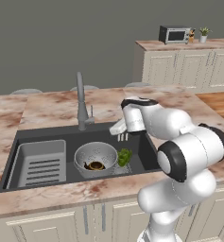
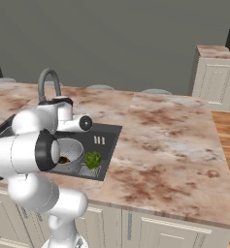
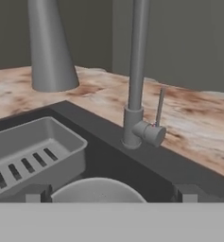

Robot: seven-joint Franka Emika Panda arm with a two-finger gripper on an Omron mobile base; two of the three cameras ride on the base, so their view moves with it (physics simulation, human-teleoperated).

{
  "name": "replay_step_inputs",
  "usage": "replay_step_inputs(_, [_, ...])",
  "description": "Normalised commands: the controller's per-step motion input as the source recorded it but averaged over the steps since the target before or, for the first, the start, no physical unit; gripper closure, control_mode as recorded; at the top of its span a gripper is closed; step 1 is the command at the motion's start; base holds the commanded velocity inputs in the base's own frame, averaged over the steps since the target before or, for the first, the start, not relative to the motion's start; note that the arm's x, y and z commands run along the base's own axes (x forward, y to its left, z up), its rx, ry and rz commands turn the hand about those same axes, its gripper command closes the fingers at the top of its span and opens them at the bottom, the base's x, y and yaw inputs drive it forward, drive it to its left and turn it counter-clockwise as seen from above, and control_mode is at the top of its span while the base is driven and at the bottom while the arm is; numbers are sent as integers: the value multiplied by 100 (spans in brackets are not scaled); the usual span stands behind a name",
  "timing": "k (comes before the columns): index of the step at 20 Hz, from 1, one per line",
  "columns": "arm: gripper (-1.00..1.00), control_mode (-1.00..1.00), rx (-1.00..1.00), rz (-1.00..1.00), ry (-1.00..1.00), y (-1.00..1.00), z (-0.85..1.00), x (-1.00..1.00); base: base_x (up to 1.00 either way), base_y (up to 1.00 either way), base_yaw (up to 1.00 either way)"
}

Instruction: Pick the colander and teapot and place them in the sink. Then turn on the water.

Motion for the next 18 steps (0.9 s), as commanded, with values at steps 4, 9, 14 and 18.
replay_step_inputs(4, [-100,-100,0,-3,-6,5,5,16,0,0,0])
replay_step_inputs(9, [-100,-100,0,-3,-6,10,6,12,0,0,0])
replay_step_inputs(14, [-100,-100,0,-5,-4,5,5,20,0,0,0])
replay_step_inputs(18, [-100,-100,1,-8,-2,0,0,18,0,0,0])
